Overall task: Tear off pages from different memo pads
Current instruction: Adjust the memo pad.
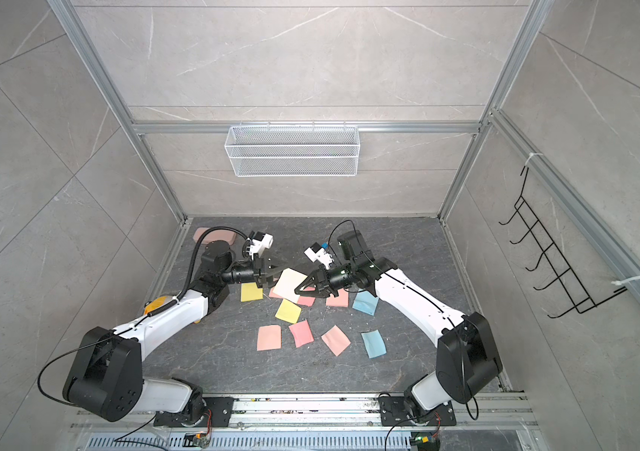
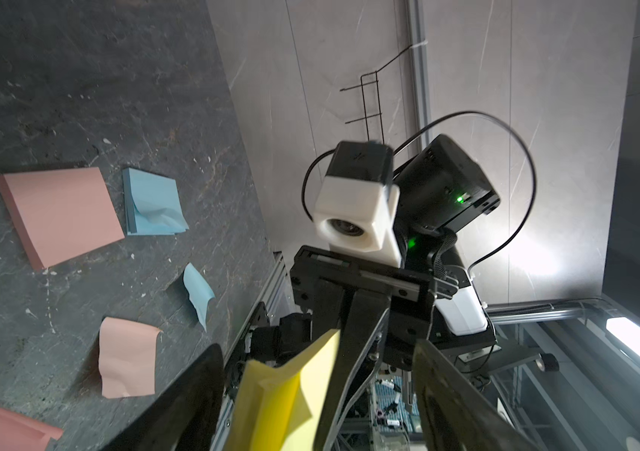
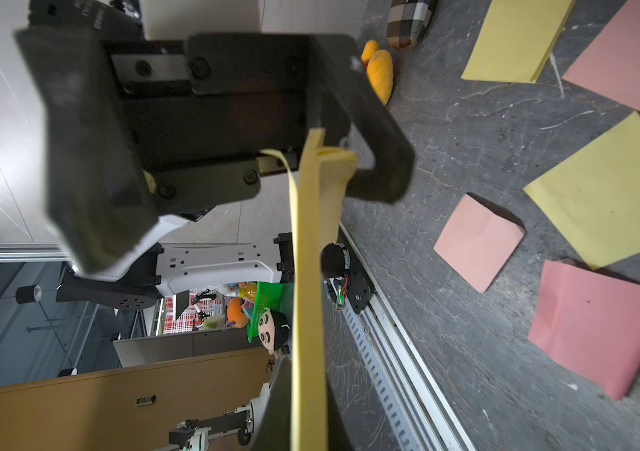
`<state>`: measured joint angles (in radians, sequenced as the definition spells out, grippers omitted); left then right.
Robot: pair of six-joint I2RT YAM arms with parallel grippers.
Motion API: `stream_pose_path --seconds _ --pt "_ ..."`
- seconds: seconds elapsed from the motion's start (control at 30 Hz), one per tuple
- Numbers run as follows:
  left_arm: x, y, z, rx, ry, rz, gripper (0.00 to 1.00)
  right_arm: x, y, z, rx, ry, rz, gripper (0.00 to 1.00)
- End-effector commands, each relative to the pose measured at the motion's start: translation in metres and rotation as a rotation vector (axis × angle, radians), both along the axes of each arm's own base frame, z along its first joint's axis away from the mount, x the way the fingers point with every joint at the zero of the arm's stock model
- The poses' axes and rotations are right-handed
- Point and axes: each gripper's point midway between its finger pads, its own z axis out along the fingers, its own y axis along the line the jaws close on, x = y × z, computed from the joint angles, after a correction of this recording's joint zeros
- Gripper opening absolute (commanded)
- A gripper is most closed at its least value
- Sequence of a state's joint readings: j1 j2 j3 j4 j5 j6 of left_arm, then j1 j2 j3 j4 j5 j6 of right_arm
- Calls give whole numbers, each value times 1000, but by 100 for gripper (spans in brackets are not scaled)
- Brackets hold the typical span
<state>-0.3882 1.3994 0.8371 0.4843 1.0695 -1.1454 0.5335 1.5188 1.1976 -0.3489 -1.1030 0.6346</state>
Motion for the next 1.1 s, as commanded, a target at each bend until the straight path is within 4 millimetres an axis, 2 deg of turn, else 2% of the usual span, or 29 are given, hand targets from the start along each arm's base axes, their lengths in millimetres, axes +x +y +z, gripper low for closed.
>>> stream_pose_path --seconds 0.0,0.07,0.13,0.2,0.33,0.47,0.5,0.53,0.63,0.7,0.77,0.83,0.97,1.07 --pt "-7 0 -2 23 -43 -53 76 -6 1 12 33 -14 45 5" --pt "-8 0 0 28 -51 -55 74 -8 1 11 33 -9 54 5" --pt "-10 -2 8 12 -64 -75 67 -9 0 11 31 -11 62 4" --pt "-15 -4 16 -2 -79 -105 54 -10 0 12 33 -14 66 5" --pt "-17 -4 20 -4 -82 -128 20 -11 0 12 31 -15 72 5" --pt "-12 -5 13 13 -45 -120 0 -13 -1 13 34 -16 78 6" --pt "-8 -5 11 17 -36 -104 0 -12 -1 12 29 -16 73 9" --pt "-2 -4 9 24 -20 -73 0 -10 -1 11 21 -19 57 19" --pt "24 6 7 2 9 95 0 -1 0 6 32 14 -38 39" --pt "44 16 1 -25 41 261 0 10 1 1 69 37 -129 46" --pt "60 30 -12 -56 101 432 0 23 0 -8 88 80 -251 49" --pt "66 36 -19 -84 111 545 0 32 0 -14 117 100 -361 50" --pt "67 36 -31 -72 110 664 0 40 8 -22 143 103 -494 51" --pt "66 31 -34 -77 116 660 0 42 15 -34 119 120 -532 50"
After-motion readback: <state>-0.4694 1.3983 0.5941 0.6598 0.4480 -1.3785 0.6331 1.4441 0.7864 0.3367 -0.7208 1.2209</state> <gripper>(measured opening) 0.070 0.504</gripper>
